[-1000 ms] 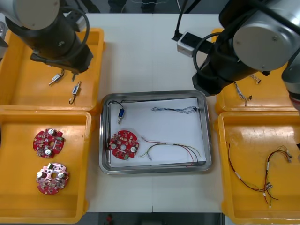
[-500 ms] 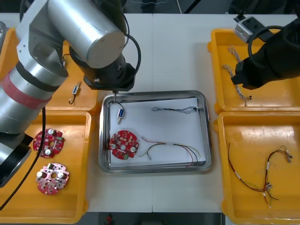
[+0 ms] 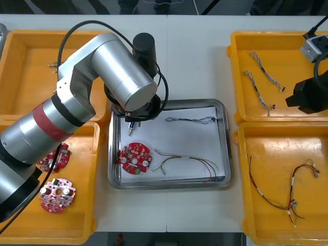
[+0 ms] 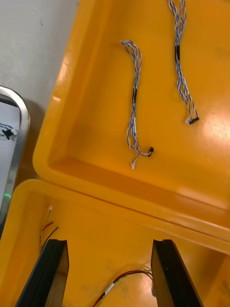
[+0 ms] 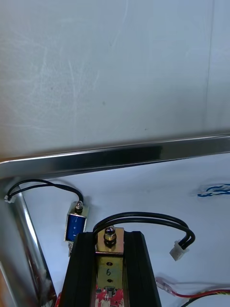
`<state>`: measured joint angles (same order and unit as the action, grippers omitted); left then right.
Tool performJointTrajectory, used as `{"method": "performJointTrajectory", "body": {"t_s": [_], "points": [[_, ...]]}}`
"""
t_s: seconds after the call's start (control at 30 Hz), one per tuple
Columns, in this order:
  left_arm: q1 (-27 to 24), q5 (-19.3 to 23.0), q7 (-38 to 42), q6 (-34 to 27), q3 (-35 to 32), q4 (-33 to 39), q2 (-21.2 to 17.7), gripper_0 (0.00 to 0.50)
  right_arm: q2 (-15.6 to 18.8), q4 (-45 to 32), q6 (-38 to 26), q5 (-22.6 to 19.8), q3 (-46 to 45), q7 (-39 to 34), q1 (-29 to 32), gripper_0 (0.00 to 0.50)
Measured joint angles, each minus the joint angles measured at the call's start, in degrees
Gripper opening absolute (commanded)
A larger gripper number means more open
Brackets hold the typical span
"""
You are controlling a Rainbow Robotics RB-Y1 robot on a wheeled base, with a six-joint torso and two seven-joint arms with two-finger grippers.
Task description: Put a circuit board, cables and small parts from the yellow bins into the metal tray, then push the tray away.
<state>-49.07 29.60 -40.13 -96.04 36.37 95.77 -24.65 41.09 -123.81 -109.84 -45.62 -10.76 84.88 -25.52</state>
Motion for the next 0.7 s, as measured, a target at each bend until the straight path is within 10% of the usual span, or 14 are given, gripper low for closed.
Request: {"method": "performJointTrajectory", "body": {"t_s": [0.57,0.67,0.7], "points": [[2.8,-2.2,0.8,6.8,4.7,-2.4,0.1,0.007,0.0,-6.2,0.0,-1.4,-8.3,-7.8,14.8,0.5],[2.8,-2.2,1.6,7.2,5.0,-2.5,0.2,0.37,0.0,-6.2,0.0,-1.9,-8.5,-12.4,16.1,0.5],[2.8,-2.3,1.9,7.4,5.0,-2.5,0.2,0.393,0.0,-6.2,0.0,-1.9,-8.5,-12.8,16.4,0.5]]}}
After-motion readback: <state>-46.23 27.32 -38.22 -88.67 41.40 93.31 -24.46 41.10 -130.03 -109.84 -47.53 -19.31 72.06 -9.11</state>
